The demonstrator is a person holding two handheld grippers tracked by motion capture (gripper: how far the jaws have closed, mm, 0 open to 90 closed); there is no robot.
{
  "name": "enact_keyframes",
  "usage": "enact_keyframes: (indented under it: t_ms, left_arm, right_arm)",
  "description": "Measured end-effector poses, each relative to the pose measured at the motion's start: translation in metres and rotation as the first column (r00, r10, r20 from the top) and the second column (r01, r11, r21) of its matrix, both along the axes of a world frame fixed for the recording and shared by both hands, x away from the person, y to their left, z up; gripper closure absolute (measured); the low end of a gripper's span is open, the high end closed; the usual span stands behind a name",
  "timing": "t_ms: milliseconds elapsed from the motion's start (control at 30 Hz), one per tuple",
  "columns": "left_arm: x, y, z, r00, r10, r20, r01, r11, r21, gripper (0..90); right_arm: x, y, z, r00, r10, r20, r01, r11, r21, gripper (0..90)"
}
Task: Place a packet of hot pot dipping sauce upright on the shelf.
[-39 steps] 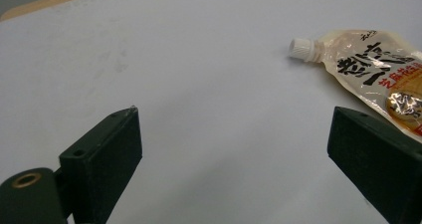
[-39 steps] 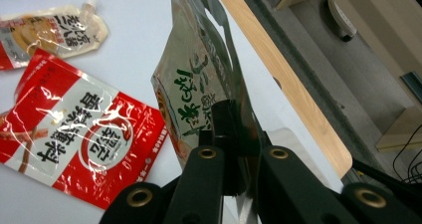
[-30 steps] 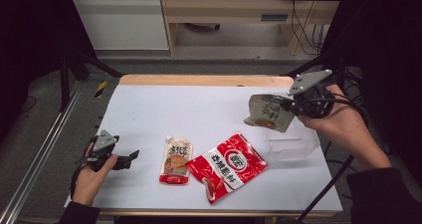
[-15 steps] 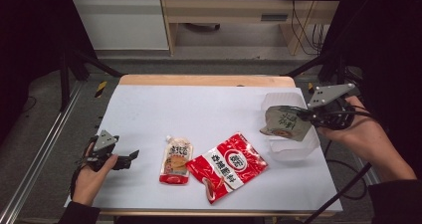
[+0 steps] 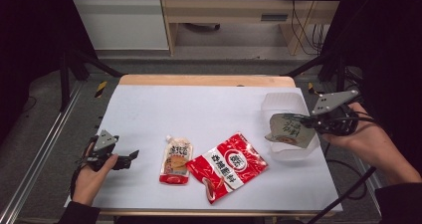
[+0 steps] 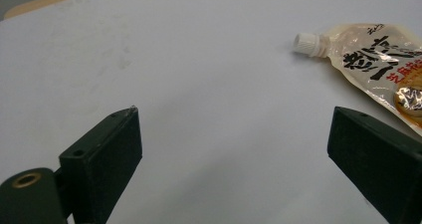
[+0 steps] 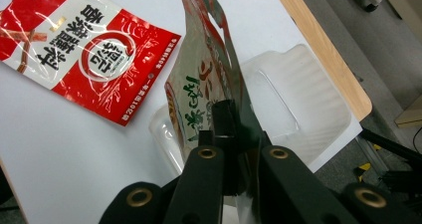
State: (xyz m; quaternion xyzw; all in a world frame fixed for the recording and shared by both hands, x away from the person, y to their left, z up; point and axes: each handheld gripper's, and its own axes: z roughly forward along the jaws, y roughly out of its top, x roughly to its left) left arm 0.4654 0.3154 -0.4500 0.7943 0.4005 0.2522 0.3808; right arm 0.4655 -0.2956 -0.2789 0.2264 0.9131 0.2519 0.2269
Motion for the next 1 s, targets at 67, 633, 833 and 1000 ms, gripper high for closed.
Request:
enact_keyframes:
  t_ms: [67,633,833,1000]
  left_arm:
    - [0.0,0.0,0.0,1.0,0.0,0.0,0.0,1.0,0.001,6.7]
    - [0.0,0.0,0.0,1.0,0.004,-0.002,-0.004,1.0,0.006,6.8]
    - [0.001,0.0,0.0,1.0,0.004,-0.003,-0.004,1.0,0.006,6.8]
    - [0.001,0.0,-0.001,1.0,0.002,-0.003,-0.002,1.0,0.008,6.8]
  right_arm:
    - [0.0,-0.001,-0.001,0.9999,0.007,-0.009,-0.007,1.0,0.003,90.0]
    - [0.001,-0.013,-0.004,0.9984,0.013,-0.055,-0.012,0.9999,0.01,90.0]
    - [0.001,-0.014,-0.002,0.9978,0.025,-0.062,-0.024,0.9996,0.012,90.0]
    - [0.001,-0.017,0.0,0.9963,0.031,-0.08,-0.031,0.9995,0.009,90.0]
